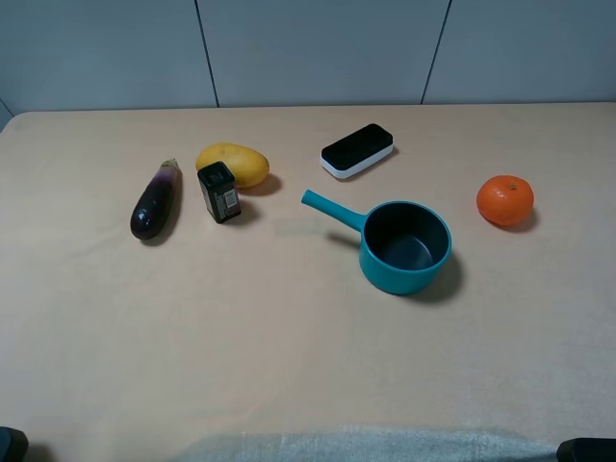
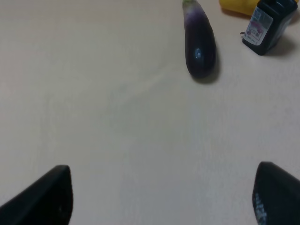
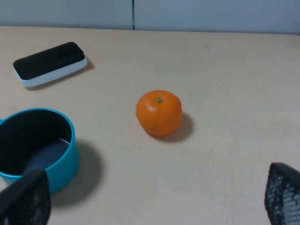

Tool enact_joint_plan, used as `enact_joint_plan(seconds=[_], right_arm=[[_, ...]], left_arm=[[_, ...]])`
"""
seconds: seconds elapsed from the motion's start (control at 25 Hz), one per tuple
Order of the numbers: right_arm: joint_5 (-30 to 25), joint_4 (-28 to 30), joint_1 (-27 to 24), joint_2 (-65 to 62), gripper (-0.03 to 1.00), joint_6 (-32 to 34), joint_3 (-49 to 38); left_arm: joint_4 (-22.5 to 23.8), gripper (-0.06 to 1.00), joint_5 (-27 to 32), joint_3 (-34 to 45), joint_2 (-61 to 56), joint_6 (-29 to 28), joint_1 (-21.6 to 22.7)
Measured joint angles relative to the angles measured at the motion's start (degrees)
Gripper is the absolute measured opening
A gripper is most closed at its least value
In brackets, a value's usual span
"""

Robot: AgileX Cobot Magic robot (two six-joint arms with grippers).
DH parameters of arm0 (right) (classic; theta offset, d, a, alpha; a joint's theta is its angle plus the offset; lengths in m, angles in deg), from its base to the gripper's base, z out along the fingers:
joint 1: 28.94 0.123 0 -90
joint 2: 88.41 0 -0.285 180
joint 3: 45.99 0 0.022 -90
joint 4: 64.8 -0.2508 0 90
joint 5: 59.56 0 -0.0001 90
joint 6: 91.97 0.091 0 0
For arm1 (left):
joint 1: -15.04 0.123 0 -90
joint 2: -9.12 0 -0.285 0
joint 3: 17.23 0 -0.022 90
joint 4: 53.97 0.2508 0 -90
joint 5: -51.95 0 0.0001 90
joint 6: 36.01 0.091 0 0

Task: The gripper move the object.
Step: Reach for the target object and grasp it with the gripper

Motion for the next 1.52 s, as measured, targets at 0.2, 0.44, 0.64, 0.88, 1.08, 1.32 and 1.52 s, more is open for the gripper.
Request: enact_joint_plan(seconds=[0.2,0.44,0.64,0.88,1.08,1.32,1.52], right_arm=[[0.0,0.0,0.0,0.0,0.69,0.0,0.0],[0.0,0.0,0.0,0.0,0.69,0.0,0.0],[0.0,0.0,0.0,0.0,0.69,0.0,0.0],[0.0,0.0,0.0,0.0,0.69,0.0,0.0],[0.0,0.0,0.0,0.0,0.69,0.0,0.0],[0.0,0.0,0.0,0.0,0.69,0.0,0.0],[0.0,0.0,0.0,0.0,0.69,0.0,0.0]], left_arm=[[0.0,0.77,0.0,0.0,0.0,0.0,0.0],[0.0,0.77,0.0,0.0,0.0,0.0,0.0],[0.0,0.77,0.0,0.0,0.0,0.0,0.0],[0.0,0.77,0.0,0.0,0.0,0.0,0.0],[0.0,0.77,0.0,0.0,0.0,0.0,0.0],[0.0,0.77,0.0,0.0,0.0,0.0,0.0],[0.0,0.77,0.0,0.0,0.0,0.0,0.0]])
